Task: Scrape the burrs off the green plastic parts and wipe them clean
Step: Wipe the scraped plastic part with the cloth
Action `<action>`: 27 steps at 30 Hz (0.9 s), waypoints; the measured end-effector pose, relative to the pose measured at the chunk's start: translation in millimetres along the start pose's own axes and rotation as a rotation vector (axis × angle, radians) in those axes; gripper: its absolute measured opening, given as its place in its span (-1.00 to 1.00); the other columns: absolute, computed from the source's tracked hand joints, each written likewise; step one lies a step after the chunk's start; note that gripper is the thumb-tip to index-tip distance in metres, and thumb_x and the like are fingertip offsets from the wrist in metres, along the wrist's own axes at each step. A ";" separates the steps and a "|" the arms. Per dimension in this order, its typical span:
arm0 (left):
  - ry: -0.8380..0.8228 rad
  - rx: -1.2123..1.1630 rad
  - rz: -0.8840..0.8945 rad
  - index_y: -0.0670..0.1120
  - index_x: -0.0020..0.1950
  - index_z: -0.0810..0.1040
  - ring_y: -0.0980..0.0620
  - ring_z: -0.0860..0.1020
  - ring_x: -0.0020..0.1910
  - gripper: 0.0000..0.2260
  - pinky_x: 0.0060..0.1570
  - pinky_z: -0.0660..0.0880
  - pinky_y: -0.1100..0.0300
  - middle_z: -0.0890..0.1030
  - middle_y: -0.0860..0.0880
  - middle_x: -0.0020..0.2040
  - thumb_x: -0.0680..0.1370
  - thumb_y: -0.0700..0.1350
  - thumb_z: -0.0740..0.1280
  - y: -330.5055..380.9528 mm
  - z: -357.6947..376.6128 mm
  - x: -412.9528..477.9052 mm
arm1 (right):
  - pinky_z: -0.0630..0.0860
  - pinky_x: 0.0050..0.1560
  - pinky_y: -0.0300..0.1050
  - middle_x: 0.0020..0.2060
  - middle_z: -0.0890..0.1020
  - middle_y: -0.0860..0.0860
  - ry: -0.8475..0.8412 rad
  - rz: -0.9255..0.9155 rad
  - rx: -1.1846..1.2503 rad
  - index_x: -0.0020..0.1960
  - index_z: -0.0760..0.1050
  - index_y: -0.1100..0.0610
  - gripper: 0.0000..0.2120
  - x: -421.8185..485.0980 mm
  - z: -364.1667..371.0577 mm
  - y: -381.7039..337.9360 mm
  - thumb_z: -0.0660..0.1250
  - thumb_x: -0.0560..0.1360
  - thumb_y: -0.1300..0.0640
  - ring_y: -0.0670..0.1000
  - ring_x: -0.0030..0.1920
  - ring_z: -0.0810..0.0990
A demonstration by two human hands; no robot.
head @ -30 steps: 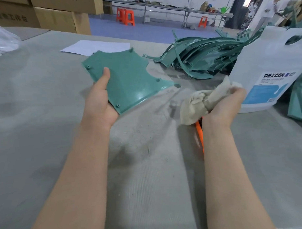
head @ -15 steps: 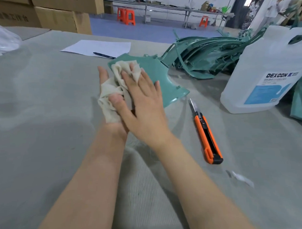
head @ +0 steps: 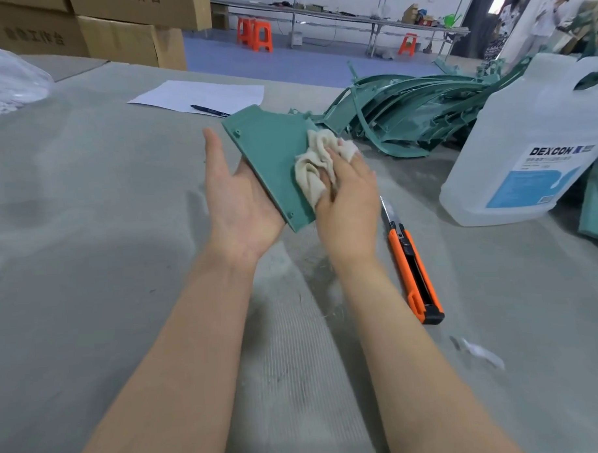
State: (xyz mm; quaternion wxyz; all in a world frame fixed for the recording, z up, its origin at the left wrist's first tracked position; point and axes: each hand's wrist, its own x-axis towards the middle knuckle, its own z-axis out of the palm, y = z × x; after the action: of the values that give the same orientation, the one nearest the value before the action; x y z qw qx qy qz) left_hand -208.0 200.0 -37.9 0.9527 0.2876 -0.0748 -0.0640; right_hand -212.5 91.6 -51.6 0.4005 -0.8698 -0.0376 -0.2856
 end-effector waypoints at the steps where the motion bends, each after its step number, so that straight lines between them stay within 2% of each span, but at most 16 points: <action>1: -0.025 -0.020 -0.023 -0.12 0.28 0.51 -0.11 0.59 0.18 -0.34 0.07 0.55 0.06 0.61 -0.14 0.20 0.58 0.35 -0.06 -0.1 0.1 0.0 | 0.22 0.46 -0.10 0.40 0.44 0.08 0.008 0.018 0.039 0.43 0.39 0.14 -0.59 -1.8 -2.2 1.2 0.22 0.59 0.26 0.07 0.42 0.35; 4: -0.050 -0.034 -0.043 -0.13 0.09 0.61 -0.06 0.63 0.04 -0.42 0.10 0.56 0.11 0.65 -0.11 0.04 0.61 0.29 0.01 -1.1 3.0 -0.4 | 0.27 0.37 -0.27 0.32 0.52 0.13 0.005 -0.104 0.194 0.36 0.47 0.21 -0.64 -15.6 1.5 -18.9 0.24 0.57 0.27 0.09 0.35 0.45; 5: -0.067 -0.059 -0.063 -0.13 -0.01 0.64 -0.01 0.64 -0.04 -0.44 0.07 0.56 0.16 0.65 -0.07 -0.05 0.61 0.27 0.04 0.5 1.9 -0.6 | 0.28 0.41 -0.23 0.32 0.52 0.14 -0.038 -0.170 0.225 0.35 0.48 0.21 -0.64 -20.0 5.2 -27.0 0.25 0.56 0.26 0.09 0.36 0.44; 7: -0.142 -0.132 -0.058 -0.14 -0.11 0.65 0.03 0.65 -0.10 -0.45 0.03 0.57 0.21 0.65 -0.04 -0.13 0.64 0.20 0.03 6.2 -0.3 -2.3 | 0.22 0.48 0.05 0.38 0.46 0.13 -0.131 -0.250 0.220 0.40 0.43 0.18 -0.58 -22.4 8.2 -37.1 0.30 0.55 0.20 0.12 0.43 0.36; 9: -0.210 -0.155 -0.043 -0.16 -0.09 0.67 0.00 0.64 -0.04 -0.43 0.13 0.53 0.16 0.67 -0.07 -0.10 0.66 0.16 -0.02 7.7 -1.1 -4.3 | 0.07 0.50 0.20 0.48 0.33 0.08 -0.177 -0.263 0.159 0.47 0.33 0.13 -0.50 -19.5 5.3 -37.5 0.31 0.55 0.14 0.14 0.52 0.17; 11: -0.219 -0.166 -0.071 -0.17 0.00 0.65 -0.03 0.60 0.08 -0.42 0.32 0.41 0.11 0.65 -0.08 0.01 0.63 0.22 0.00 3.4 2.7 -5.4 | 0.00 0.50 0.21 0.52 0.25 0.05 -0.157 -0.230 0.138 0.50 0.27 0.09 -0.46 -18.5 1.4 -34.9 0.31 0.55 0.16 0.13 0.55 0.07; 13: -0.237 -0.167 -0.083 -0.20 0.09 0.61 -0.06 0.54 0.18 -0.37 0.40 0.31 0.03 0.60 -0.11 0.10 0.59 0.29 0.01 -1.1 6.1 -6.0 | 0.05 0.49 0.22 0.52 0.25 0.09 -0.083 -0.203 0.164 0.49 0.29 0.10 -0.45 -21.1 0.0 -35.7 0.30 0.53 0.24 0.14 0.55 0.10; 17: -0.262 -0.094 -0.044 -0.18 0.13 0.54 -0.07 0.40 0.30 -0.36 0.49 0.14 -0.02 0.51 -0.13 0.16 0.56 0.35 0.00 -3.1 9.3 -7.2 | 0.25 0.40 0.27 0.43 0.37 0.20 0.056 -0.223 0.161 0.43 0.37 0.20 -0.46 -24.3 3.7 -39.1 0.28 0.45 0.33 0.23 0.47 0.27; 19: -0.264 -0.025 -0.025 -0.18 0.18 0.50 -0.06 0.43 0.28 -0.37 0.46 0.23 0.03 0.50 -0.12 0.16 0.57 0.33 -0.01 -3.6 10.0 -7.9 | 0.37 0.30 0.25 0.34 0.48 0.20 0.100 -0.234 0.112 0.36 0.44 0.23 -0.49 -23.0 4.4 -36.6 0.31 0.40 0.34 0.25 0.38 0.39; 21: -0.285 0.046 -0.021 -0.17 0.18 0.47 -0.02 0.49 0.17 -0.39 0.32 0.38 0.13 0.50 -0.11 0.10 0.56 0.32 -0.03 -4.1 12.8 -9.3 | 0.47 0.15 0.21 0.18 0.58 0.17 0.155 -0.223 0.107 0.23 0.50 0.24 -0.59 -21.9 4.2 -34.9 0.33 0.38 0.30 0.25 0.23 0.50; 23: -0.290 0.105 -0.021 -0.17 0.15 0.46 0.00 0.50 0.09 -0.40 0.21 0.45 0.16 0.48 -0.11 0.03 0.54 0.31 -0.03 -4.5 16.5 -10.2 | 0.50 0.02 0.17 0.05 0.61 0.14 0.204 -0.187 0.131 0.11 0.50 0.25 -0.71 -20.7 4.7 -34.0 0.35 0.39 0.27 0.22 0.07 0.55; 25: -0.274 0.156 -0.021 -0.18 0.13 0.45 -0.02 0.49 0.05 -0.39 0.16 0.46 0.14 0.44 -0.13 -0.01 0.51 0.33 -0.01 -6.6 18.7 -10.1 | 0.50 -0.06 0.16 -0.01 0.61 0.12 0.218 -0.143 0.168 0.09 0.47 0.25 -0.74 -17.4 4.0 -32.0 0.37 0.41 0.26 0.20 -0.01 0.56; 27: -0.269 0.164 -0.018 -0.19 0.11 0.46 -0.03 0.50 0.04 -0.37 0.14 0.49 0.12 0.43 -0.14 -0.01 0.50 0.34 0.00 -7.5 18.8 -9.6 | 0.51 -0.06 0.16 0.01 0.60 0.14 0.200 -0.136 0.184 0.14 0.45 0.25 -0.70 -15.5 2.6 -30.3 0.37 0.42 0.27 0.20 0.00 0.56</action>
State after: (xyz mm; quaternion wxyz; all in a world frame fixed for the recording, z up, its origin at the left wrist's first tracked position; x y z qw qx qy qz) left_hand -221.4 185.2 -27.6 0.9067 0.3540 -0.2042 -0.1040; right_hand -233.1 116.5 -40.7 0.4600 -0.7921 -0.0824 -0.3926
